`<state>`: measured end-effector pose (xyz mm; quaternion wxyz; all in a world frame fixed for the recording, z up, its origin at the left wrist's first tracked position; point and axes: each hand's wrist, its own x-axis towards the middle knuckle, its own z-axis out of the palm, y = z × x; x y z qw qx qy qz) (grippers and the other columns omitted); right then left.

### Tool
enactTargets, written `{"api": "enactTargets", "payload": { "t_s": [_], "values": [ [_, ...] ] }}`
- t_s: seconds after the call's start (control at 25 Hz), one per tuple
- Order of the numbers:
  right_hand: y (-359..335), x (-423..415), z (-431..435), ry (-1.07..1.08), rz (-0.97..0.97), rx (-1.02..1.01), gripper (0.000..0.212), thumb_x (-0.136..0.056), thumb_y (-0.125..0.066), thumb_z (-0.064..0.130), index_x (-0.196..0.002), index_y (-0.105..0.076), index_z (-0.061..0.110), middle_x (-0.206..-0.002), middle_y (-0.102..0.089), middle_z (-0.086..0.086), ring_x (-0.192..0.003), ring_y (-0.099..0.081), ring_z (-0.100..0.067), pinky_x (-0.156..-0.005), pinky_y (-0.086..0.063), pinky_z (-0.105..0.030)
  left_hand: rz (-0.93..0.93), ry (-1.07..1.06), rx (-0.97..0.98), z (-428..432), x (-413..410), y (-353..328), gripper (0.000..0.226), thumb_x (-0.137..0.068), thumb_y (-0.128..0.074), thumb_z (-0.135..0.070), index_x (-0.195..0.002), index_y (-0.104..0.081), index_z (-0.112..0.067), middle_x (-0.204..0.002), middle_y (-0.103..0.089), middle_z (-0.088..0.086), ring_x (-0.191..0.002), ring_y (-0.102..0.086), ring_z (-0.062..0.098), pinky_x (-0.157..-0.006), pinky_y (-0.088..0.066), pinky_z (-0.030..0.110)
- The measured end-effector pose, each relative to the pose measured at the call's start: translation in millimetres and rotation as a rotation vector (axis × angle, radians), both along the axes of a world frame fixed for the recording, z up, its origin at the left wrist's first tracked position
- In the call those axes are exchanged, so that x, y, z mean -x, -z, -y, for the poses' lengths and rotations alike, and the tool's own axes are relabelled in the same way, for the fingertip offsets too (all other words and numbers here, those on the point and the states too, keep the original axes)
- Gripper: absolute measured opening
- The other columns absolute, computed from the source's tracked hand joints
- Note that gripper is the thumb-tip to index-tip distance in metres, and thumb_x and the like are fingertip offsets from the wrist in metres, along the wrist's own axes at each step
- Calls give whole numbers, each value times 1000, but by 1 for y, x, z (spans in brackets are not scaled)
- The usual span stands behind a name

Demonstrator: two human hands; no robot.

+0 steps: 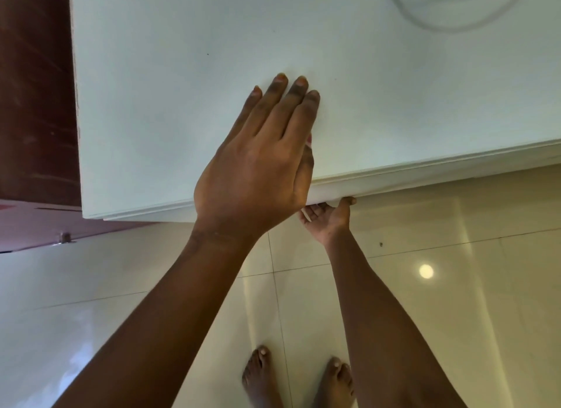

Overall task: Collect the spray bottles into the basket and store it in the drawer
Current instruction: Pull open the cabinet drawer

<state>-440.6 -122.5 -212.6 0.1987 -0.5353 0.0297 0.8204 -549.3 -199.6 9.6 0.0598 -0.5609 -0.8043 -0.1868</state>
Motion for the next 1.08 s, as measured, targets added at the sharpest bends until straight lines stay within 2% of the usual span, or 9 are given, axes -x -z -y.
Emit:
{"api": "enactTargets", "payload": {
  "t_s": [0.24,0.36,0.44,0.52,0.64,0.72,0.84,0.96,1.08],
  "values": [
    [-14,-35,33,-88,98,-56,59,-91,-34,58,-117,-53,8,-110,-61,-14,-101,-58,-26,-100,-41,-44,61,17,-25,3,-2,-6,37,-95,-39,-18,-128,-54,-10,-136,-54,12,-133,-44,27,-112,-32,39],
    [-42,-65,68,-213,369,-256,24,-95,-45,29,-100,-61,10,-89,-61,-7,-77,-58,-17,-73,-47,-29,123,26,-47,20,-25,-3,37,-90,-46,-9,-126,-55,-11,-136,-54,13,-132,-44,29,-113,-30,41],
    [-74,-92,96,-318,579,-648,10,-86,-54,17,-86,-64,19,-78,-63,-2,-68,-58,-14,-65,-46,-27,164,62,-17,37,-49,1,39,-86,-51,-6,-124,-55,-10,-136,-53,14,-131,-43,29,-113,-28,40],
    [-122,-121,117,-516,738,-1083,14,-87,-50,19,-87,-63,22,-77,-67,5,-69,-63,-10,-66,-50,-22,204,94,27,54,-70,1,35,-83,-53,-6,-117,-59,-10,-127,-58,15,-122,-46,26,-106,-34,36],
    [-203,-145,121,-586,857,-1694,21,-91,-45,17,-90,-65,12,-80,-68,0,-75,-61,-8,-70,-48,-12,267,125,118,73,-90,1,29,-82,-47,-10,-107,-63,-10,-110,-64,11,-102,-58,24,-83,-53,36],
    [-232,-139,110,-583,891,-1947,26,-94,-42,16,-88,-66,6,-78,-69,-3,-77,-56,-8,-71,-44,-11,305,114,171,81,-101,2,31,-84,-42,-13,-107,-62,-10,-107,-65,10,-95,-62,23,-76,-55,33],
    [-244,-111,86,-765,948,-2066,21,-88,-48,8,-90,-68,7,-82,-71,-4,-77,-57,-11,-70,-43,-16,362,45,213,95,-122,1,35,-83,-40,-16,-111,-59,-9,-108,-64,9,-99,-60,22,-82,-54,32],
    [-227,-96,72,-1088,991,-2031,26,-75,-49,1,-89,-67,11,-83,-70,-1,-73,-61,-18,-70,-38,-22,342,-10,263,108,-141,1,35,-83,-43,-16,-113,-58,-8,-111,-65,10,-107,-59,24,-95,-49,36],
    [-213,-108,81,-1310,953,-1917,31,-63,-58,-8,-87,-66,11,-84,-69,-1,-74,-63,-21,-75,-36,-23,285,-41,333,120,-157,2,40,-82,-44,-19,-120,-56,-10,-124,-61,10,-122,-52,27,-115,-22,33]
  ]
}}
